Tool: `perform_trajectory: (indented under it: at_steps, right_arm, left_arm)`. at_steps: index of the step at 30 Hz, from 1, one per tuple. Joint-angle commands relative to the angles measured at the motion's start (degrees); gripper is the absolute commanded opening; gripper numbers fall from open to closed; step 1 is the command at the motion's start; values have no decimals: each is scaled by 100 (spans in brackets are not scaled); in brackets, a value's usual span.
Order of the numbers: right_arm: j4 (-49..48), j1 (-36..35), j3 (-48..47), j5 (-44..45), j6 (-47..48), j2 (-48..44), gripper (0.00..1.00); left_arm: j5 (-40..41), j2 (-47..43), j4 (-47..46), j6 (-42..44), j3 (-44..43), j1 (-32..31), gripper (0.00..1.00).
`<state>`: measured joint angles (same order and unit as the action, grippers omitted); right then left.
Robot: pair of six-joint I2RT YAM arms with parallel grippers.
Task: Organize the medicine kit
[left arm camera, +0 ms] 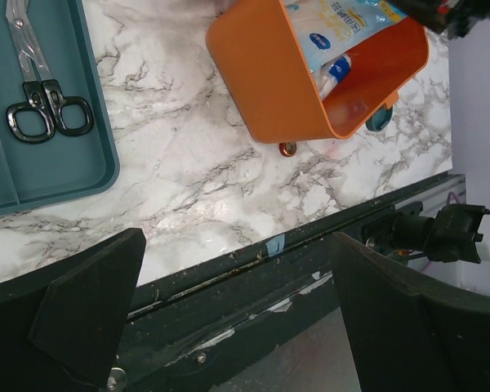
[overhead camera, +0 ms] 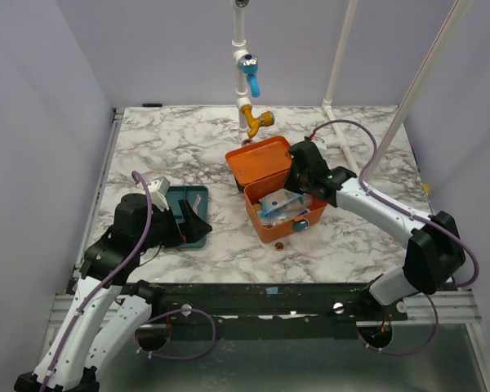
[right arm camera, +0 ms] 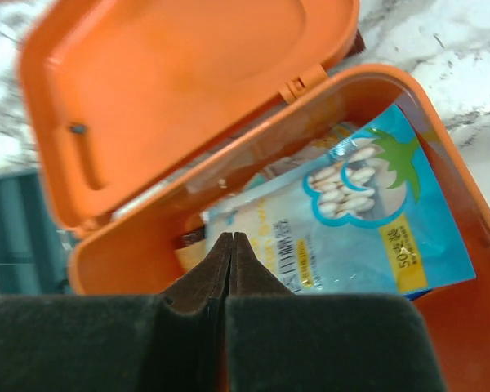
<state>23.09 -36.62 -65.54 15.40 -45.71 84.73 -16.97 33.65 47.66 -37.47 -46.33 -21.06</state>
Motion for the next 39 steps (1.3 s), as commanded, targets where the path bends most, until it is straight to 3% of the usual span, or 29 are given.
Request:
perform_trajectory:
  at_steps: [1, 15, 26, 36, 39]
  right_arm:
    - [452, 62, -93, 137, 679, 367, 1]
    - [960, 127, 122, 422, 1131, 858, 1]
    - [638, 164, 242, -306, 1208, 1579, 1]
    - [1110, 164, -432, 218, 1433, 814, 1]
    - [1093, 169, -426, 244, 1508, 399, 6]
  left_arm:
    - [15, -165, 65, 21, 63, 49, 99]
    - [-12, -39, -28, -5, 97, 58, 98]
    - [40, -4, 39, -9, 67, 58, 99]
    - [69, 41, 44, -40, 36, 67, 98]
    - [63, 71, 26, -49, 16, 67, 99]
